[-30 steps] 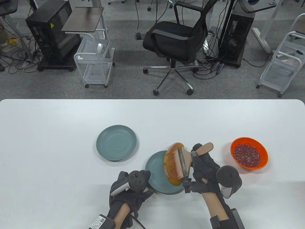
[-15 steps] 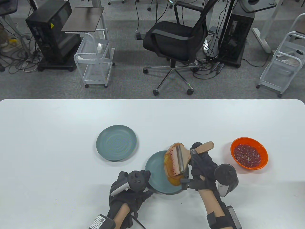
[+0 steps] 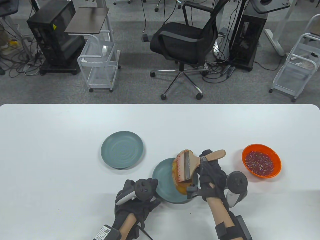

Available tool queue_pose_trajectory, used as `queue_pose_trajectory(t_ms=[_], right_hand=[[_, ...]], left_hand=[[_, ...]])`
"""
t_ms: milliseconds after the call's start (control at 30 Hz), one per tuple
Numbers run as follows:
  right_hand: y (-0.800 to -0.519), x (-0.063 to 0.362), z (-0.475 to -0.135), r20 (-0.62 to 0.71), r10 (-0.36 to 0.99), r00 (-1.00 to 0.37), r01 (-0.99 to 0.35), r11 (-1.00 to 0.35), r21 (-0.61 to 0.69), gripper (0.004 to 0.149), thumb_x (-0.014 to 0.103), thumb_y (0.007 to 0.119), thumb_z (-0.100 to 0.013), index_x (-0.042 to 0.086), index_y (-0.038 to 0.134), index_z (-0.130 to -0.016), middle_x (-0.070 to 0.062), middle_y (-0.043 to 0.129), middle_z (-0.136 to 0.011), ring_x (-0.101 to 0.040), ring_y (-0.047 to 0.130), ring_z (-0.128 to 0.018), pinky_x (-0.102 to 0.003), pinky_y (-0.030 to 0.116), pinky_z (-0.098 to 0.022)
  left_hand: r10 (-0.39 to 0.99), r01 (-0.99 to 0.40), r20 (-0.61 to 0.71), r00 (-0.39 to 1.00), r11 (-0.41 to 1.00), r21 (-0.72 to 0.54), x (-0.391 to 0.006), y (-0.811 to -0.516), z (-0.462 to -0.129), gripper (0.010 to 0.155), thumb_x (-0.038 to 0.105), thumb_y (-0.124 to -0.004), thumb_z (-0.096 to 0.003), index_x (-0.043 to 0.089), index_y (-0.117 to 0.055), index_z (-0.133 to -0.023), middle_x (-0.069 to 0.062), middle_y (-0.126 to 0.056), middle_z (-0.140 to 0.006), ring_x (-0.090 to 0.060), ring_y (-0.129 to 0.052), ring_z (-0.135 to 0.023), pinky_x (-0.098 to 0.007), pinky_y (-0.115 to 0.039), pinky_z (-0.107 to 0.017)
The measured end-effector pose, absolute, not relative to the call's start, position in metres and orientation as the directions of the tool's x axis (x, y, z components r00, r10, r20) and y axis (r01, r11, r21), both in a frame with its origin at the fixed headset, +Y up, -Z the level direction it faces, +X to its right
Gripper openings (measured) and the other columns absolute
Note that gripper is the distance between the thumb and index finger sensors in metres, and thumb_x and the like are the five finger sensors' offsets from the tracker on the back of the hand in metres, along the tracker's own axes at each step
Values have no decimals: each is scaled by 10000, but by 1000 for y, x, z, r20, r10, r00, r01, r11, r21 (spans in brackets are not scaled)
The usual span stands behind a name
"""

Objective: Dip brush into ketchup and spread onto bread slice

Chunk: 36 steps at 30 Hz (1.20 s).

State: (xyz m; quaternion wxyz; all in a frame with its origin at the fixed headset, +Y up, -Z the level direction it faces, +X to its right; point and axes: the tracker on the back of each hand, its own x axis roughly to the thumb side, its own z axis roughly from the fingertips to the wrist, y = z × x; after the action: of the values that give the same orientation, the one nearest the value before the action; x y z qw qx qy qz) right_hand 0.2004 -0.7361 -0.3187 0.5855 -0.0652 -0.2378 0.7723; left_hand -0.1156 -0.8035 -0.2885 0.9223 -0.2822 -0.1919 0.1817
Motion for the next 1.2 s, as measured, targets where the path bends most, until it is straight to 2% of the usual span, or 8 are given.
queue_pose_trajectory(t_ms=[133, 333, 633, 733, 867, 1067, 1133, 1200], right_hand=[[-729, 218, -315, 207, 920, -334, -833, -185, -522, 510, 218, 788, -525, 11, 661, -973, -342, 741, -850, -508, 982, -619, -469, 961, -353], [-746, 185, -325, 124, 980, -159, -954, -120, -274, 528, 191, 773, -530, -23, 622, -988, -377, 688, -871, -543, 947, -638, -498, 940, -361], [-716, 211, -316, 257, 834, -488, -808, -320, -495, 520, 218, 775, -524, -1, 650, -978, -349, 733, -853, -505, 981, -619, -461, 966, -343], [-713, 205, -314, 272, 866, -419, -850, -269, -452, 508, 234, 778, -528, 9, 674, -971, -341, 756, -840, -502, 987, -610, -456, 965, -340], [-730, 186, -320, 219, 950, -221, -951, -161, -263, 500, 206, 791, -531, -29, 687, -960, -369, 757, -823, -536, 982, -578, -487, 951, -319], [-713, 203, -314, 295, 796, -529, -816, -381, -435, 499, 226, 789, -528, -3, 693, -961, -339, 776, -829, -500, 1008, -577, -459, 970, -318], [-709, 207, -311, 300, 783, -545, -796, -369, -480, 495, 231, 789, -524, 4, 700, -955, -334, 788, -815, -494, 1011, -575, -458, 971, -316], [-713, 208, -311, 294, 831, -472, -838, -320, -442, 492, 239, 785, -526, 3, 703, -950, -327, 798, -804, -478, 1024, -563, -442, 980, -310]], left_hand=[[438, -222, 253, 863, 777, -590, -115, -804, -288, 753, 386, -633, -673, 193, -60, -1122, -143, -109, -1188, -393, -86, -1071, -592, -173, -689], [440, -223, 253, 862, 776, -590, -116, -804, -289, 752, 384, -633, -674, 191, -61, -1122, -142, -111, -1188, -391, -84, -1071, -591, -173, -689], [438, -222, 253, 862, 777, -589, -116, -804, -289, 752, 383, -634, -673, 192, -61, -1121, -143, -112, -1188, -393, -85, -1071, -592, -174, -689], [438, -221, 253, 863, 777, -589, -115, -804, -288, 753, 384, -634, -673, 190, -60, -1121, -144, -110, -1187, -393, -84, -1070, -592, -173, -689], [439, -223, 253, 862, 777, -589, -115, -804, -288, 753, 384, -633, -674, 192, -59, -1122, -142, -110, -1188, -392, -84, -1071, -592, -172, -689], [441, -224, 252, 861, 775, -590, -115, -804, -289, 752, 385, -633, -674, 193, -60, -1122, -141, -110, -1188, -390, -84, -1072, -592, -173, -689], [439, -222, 253, 862, 776, -590, -115, -804, -288, 753, 385, -633, -674, 192, -60, -1122, -143, -111, -1188, -392, -84, -1071, -592, -173, -689], [438, -221, 253, 862, 777, -590, -115, -804, -288, 752, 384, -633, -674, 192, -61, -1121, -144, -110, -1187, -393, -84, -1071, -592, -173, -688]])
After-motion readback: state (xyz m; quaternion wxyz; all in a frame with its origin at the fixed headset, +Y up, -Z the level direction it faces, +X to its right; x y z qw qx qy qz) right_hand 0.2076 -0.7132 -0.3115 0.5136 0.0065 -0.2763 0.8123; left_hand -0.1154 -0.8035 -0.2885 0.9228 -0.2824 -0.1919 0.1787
